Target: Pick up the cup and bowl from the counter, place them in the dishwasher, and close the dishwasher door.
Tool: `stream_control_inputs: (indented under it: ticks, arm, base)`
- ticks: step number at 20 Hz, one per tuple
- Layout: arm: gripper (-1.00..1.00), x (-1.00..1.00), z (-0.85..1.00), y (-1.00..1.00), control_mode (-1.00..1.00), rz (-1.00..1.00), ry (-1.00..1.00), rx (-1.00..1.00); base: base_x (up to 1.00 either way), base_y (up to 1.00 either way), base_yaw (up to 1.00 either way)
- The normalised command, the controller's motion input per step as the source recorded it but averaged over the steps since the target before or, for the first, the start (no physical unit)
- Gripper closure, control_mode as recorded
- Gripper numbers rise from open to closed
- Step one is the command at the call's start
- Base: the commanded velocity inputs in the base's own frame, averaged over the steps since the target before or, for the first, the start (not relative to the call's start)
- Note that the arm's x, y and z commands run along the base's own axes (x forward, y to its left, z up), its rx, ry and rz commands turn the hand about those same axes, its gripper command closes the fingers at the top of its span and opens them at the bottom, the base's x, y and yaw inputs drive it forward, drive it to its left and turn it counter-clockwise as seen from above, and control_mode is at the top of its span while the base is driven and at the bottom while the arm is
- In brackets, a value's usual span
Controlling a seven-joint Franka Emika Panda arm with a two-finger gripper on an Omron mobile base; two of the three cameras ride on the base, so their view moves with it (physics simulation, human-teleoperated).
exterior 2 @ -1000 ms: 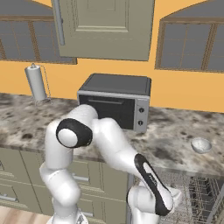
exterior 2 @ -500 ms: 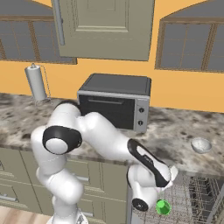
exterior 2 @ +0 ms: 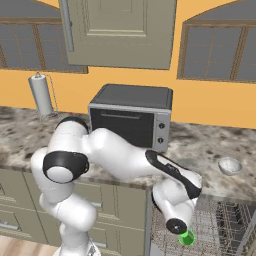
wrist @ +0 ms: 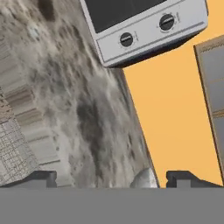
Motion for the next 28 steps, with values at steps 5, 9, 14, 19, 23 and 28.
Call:
stream_control_inputs:
  ticks: [5,9,14,19,23,28]
  arm:
    - [-1.0,0.5,0.15,-0.1,-1.0,0.09,0.27,-0.46]
    - [-1.0,0.58,0.04,0.0,-1.0,0.0,0.39,-0.42]
    - [-1.0,0.49,0.06,-0.06,-1.0,0.0,0.4,-0.37]
    - [-1.0,0.1,0.02,-0.44,-1.0,0.01,0.15,-0.17]
    - [-1.0,0.02,0.05,-0.64,-1.0,0.02,0.02,0.05]
    - [-1.0,0.15,0.13,-0.1,-1.0,0.0,0.23,0.09]
  base:
    - [0.0,0.0,0.0]
    - [0.0,0.0,0.0]
    - [0.0,0.0,0.0]
    - [0.0,0.0,0.0]
    - [0.0,0.0,0.0]
    - [0.0,0.0,0.0]
